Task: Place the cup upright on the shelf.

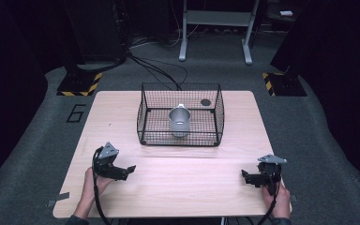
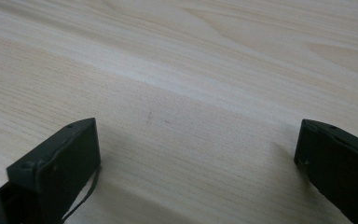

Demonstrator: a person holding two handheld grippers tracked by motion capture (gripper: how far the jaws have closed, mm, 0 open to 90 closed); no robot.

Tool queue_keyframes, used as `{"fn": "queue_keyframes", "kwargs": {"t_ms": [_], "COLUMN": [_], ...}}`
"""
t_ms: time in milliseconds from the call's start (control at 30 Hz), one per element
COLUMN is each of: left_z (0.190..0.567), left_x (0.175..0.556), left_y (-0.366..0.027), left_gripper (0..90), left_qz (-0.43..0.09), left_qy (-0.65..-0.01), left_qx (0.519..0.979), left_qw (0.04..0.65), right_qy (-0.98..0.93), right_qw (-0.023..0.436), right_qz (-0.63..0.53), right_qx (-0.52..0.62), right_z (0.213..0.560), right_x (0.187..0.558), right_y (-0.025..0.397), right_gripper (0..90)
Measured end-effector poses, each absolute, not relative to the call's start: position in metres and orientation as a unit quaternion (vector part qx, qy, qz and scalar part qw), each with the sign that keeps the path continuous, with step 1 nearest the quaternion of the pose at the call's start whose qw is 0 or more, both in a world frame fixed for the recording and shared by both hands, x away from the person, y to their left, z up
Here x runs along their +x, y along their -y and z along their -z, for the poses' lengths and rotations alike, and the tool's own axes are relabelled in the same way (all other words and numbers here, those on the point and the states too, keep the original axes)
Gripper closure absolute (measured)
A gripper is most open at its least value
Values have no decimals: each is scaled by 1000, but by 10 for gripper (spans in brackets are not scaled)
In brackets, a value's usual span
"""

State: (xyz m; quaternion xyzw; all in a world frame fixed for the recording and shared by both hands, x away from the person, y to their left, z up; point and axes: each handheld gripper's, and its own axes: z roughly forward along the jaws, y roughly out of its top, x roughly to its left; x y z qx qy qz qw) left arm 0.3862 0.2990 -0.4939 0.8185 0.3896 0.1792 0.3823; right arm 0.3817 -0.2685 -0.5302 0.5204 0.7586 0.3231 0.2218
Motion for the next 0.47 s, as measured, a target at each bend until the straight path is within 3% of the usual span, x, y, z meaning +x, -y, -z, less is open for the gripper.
{"fn": "queue_keyframes", "kwargs": {"t_ms": [467], "left_z": [530], "left_x": [376], "left_y": [-303], "left_gripper": [0], "left_qz": [-198], "left_qy": [-418], "left_qx": [819], "left_qw": [338], "right_qy": [-759], "right_qw": [222], "right_qz": [-323], "right_qx": [520], "right_z": [530], "right_x": [382], "right_y": [268], "right_gripper": [0]}}
